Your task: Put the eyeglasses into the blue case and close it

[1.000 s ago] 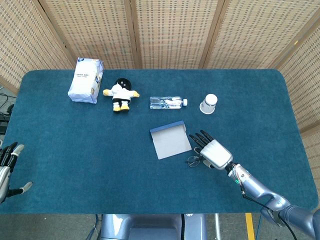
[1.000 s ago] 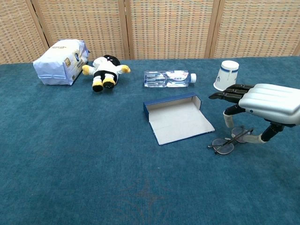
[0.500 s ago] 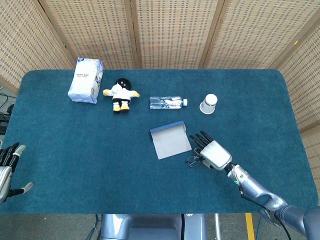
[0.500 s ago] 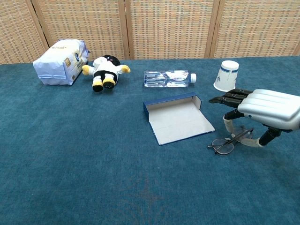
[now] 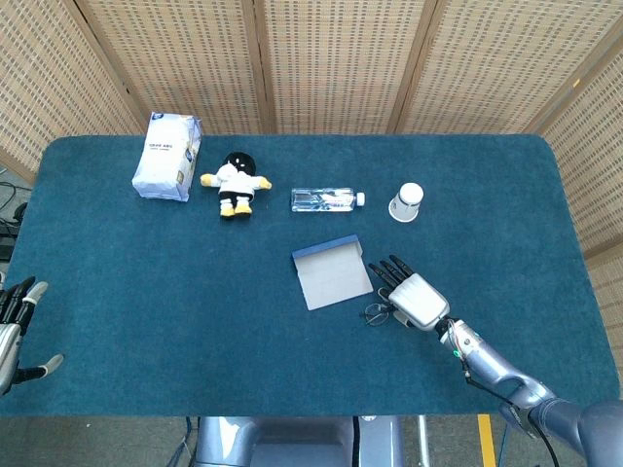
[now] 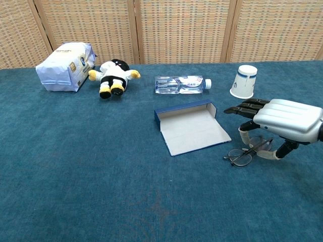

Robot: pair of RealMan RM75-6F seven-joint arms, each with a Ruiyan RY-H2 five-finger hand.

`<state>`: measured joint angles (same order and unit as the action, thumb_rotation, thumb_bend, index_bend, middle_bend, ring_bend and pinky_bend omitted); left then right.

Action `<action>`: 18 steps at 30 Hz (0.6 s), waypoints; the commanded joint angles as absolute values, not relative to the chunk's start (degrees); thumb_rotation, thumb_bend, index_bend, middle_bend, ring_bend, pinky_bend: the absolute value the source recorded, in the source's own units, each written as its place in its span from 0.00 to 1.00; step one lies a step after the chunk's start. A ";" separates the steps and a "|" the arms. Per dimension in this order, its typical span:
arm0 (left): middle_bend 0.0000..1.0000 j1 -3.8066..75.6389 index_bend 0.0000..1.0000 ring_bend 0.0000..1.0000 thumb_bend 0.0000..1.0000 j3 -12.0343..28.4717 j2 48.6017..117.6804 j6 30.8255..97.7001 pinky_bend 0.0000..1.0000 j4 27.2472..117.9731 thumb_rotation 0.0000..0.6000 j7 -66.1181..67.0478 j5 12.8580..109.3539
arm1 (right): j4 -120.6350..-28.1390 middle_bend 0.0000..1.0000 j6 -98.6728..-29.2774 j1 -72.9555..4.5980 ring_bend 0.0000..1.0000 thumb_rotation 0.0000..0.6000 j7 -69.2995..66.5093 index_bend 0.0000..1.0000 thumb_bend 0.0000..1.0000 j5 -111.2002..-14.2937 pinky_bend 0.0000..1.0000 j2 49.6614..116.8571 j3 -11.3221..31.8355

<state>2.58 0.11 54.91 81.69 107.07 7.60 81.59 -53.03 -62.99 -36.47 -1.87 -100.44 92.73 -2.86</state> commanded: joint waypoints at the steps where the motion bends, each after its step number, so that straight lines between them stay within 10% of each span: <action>1: 0.00 2.64 0.00 0.00 0.12 0.11 54.89 81.56 0.00 107.04 1.00 7.49 81.47 | -52.72 0.03 -62.95 -36.58 0.00 1.00 -2.01 0.47 0.39 -100.31 0.04 92.98 -2.96; 18: 0.00 2.91 0.00 0.00 0.12 0.11 54.96 81.17 0.00 106.99 1.00 7.65 80.99 | -51.88 0.07 -61.71 -37.12 0.00 1.00 -2.07 0.57 0.53 -98.50 0.05 94.05 -3.10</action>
